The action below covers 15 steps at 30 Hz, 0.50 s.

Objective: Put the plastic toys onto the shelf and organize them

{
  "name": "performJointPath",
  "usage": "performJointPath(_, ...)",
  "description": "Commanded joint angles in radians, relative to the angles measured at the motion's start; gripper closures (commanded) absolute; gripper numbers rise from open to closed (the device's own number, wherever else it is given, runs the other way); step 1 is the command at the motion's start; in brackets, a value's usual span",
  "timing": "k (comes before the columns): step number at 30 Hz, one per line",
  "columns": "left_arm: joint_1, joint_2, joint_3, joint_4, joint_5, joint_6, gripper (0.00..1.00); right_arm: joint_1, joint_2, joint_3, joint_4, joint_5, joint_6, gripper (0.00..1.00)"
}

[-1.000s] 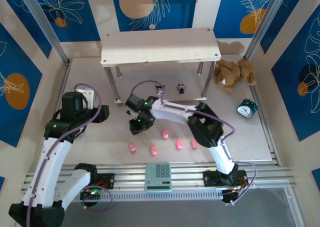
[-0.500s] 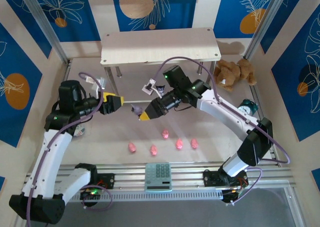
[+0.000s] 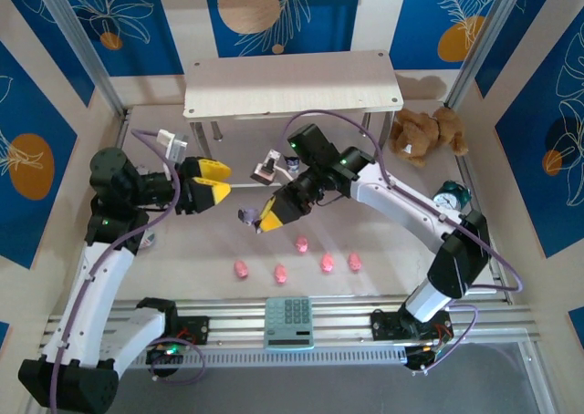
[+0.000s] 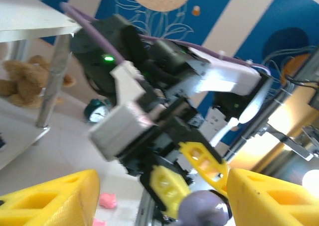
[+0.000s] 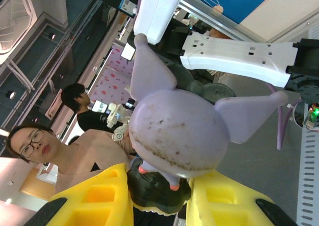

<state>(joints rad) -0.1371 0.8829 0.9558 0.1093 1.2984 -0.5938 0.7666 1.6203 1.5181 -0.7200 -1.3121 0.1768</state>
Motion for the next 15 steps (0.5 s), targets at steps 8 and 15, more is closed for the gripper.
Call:
performJointPath(8,0.007,-0.026,-0.014,0.154,0.219,-0.022,0.27,-0.021,0.313,0.416,-1.052,-0.358,-0.898,0.88)
performJointPath(15,0.010,0.022,-0.016,0.087,0.221,0.052,0.27,0.027,0.321,0.439,-1.053,-0.358,-0.893,0.87)
